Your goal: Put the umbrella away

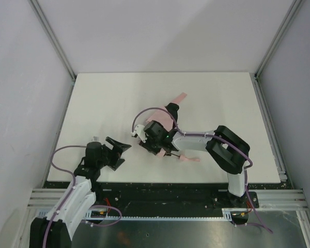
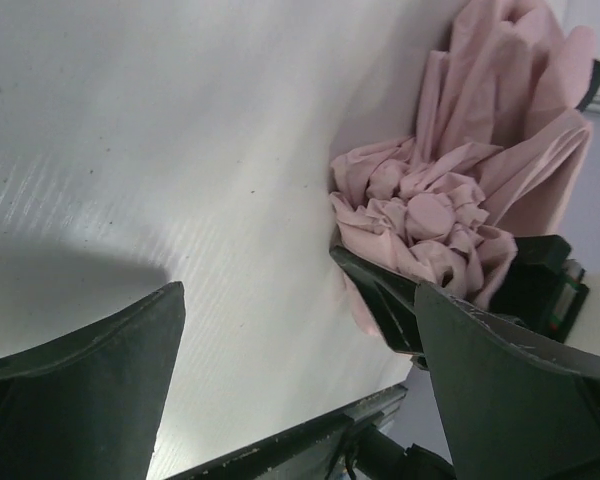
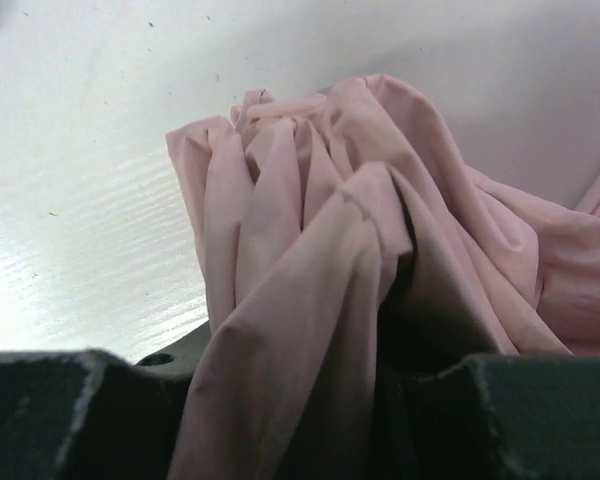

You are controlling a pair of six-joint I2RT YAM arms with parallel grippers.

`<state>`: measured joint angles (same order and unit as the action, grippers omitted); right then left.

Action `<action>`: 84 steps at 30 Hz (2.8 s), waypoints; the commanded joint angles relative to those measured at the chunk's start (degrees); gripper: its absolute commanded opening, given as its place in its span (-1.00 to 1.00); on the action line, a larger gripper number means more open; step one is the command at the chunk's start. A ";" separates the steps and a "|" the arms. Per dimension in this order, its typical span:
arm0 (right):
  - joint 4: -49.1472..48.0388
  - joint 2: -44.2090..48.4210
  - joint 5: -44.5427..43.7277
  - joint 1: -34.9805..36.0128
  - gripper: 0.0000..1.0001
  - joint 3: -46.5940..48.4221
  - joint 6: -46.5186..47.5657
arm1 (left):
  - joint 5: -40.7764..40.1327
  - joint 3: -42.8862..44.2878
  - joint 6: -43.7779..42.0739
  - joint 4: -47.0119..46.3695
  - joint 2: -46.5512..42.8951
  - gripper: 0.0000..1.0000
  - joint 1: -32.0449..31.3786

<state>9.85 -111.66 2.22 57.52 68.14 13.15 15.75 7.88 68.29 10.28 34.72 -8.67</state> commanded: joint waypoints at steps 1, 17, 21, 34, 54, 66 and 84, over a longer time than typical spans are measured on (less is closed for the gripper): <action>5.06 -9.04 15.82 -0.68 -1.00 -7.50 -5.90 | 4.05 1.98 3.93 -4.77 5.90 0.99 0.64; 0.71 -9.47 21.26 -5.07 -1.00 -10.21 -5.17 | 3.49 8.85 8.54 -24.29 29.37 0.99 -6.93; 0.11 -9.41 21.84 -5.67 -1.00 -10.30 -5.15 | -0.16 9.12 8.58 -25.01 29.12 0.99 -9.22; -0.95 -8.27 22.79 -6.25 -1.00 -10.55 -5.10 | -6.23 11.77 8.62 -27.60 35.55 0.99 -14.49; -4.93 -7.08 31.13 -9.25 -1.00 -11.42 -3.60 | -7.33 12.67 3.59 -29.94 52.29 0.61 -16.75; -7.78 -4.97 31.76 -9.93 -1.00 -13.26 -4.54 | -7.86 7.52 10.61 -22.82 26.17 0.99 -16.56; -8.64 -1.82 32.02 -9.09 -1.00 -14.20 -4.52 | -6.91 17.56 16.01 -18.55 43.47 0.99 -19.69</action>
<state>-7.16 -109.91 36.49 47.13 58.02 4.93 9.30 23.00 83.15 -5.80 71.68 -26.37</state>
